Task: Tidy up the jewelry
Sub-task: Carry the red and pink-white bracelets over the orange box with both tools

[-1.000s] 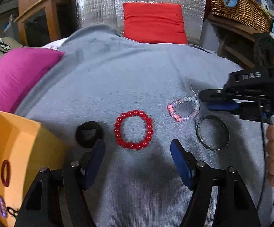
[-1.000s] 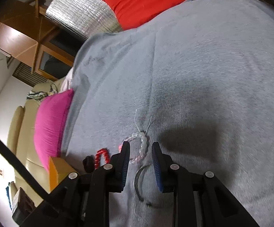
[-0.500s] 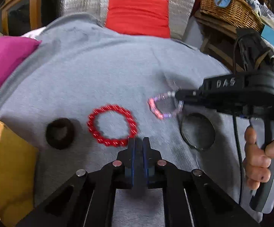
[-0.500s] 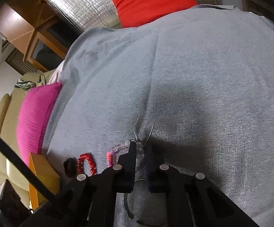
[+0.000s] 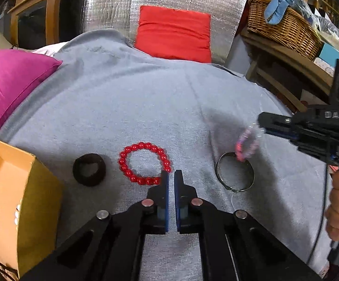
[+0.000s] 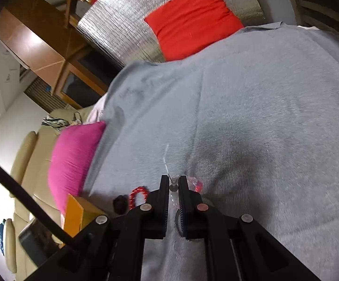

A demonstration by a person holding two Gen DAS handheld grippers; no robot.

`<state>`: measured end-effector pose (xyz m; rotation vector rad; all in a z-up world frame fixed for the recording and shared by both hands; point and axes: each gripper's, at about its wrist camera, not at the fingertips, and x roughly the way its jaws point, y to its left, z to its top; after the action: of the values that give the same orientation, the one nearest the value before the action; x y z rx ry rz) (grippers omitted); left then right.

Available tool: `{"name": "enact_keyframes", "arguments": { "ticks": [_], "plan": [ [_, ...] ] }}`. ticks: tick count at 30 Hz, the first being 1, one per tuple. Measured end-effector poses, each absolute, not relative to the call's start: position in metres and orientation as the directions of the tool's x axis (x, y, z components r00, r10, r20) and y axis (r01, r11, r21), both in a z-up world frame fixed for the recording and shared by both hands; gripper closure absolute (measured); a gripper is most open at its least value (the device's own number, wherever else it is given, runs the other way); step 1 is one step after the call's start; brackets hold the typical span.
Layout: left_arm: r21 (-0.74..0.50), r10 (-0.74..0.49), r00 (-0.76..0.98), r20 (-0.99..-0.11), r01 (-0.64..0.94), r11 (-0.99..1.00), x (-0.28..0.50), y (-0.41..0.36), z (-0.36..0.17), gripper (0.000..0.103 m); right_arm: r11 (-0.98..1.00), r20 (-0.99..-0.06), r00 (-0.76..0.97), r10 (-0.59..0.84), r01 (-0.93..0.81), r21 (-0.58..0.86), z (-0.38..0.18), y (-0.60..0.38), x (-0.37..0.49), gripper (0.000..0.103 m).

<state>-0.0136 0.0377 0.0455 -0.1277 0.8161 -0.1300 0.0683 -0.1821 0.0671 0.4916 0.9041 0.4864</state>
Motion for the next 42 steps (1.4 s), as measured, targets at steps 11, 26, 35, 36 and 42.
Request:
{"name": "enact_keyframes", "arguments": {
  "ticks": [11,26,35,36,42],
  "plan": [
    [-0.102,-0.126,0.65,-0.749,0.075,0.992,0.01,0.02,0.021,0.053,0.785,-0.616,0.536,0.578,-0.159,0.598,0.062,-0.197,0.067,0.094],
    [-0.198,-0.202,0.64,-0.741,0.08,0.977,-0.003,0.03,0.038,0.094,0.773,-0.584,0.549,0.597,-0.199,0.603,0.074,-0.196,0.059,0.094],
    [-0.314,-0.298,0.722,-0.625,0.117,0.942,-0.038,0.042,0.088,0.094,0.748,-0.535,0.554,0.638,-0.279,0.603,0.094,-0.178,0.041,0.094],
    [-0.329,-0.311,0.734,-0.604,0.126,0.936,-0.044,0.044,0.095,0.094,0.746,-0.531,0.554,0.641,-0.287,0.601,0.096,-0.175,0.039,0.094],
    [-0.375,-0.34,0.784,-0.52,0.148,0.915,-0.073,0.055,0.127,0.094,0.725,-0.5,0.552,0.667,-0.325,0.608,0.105,-0.162,0.027,0.094]
  ]
}}
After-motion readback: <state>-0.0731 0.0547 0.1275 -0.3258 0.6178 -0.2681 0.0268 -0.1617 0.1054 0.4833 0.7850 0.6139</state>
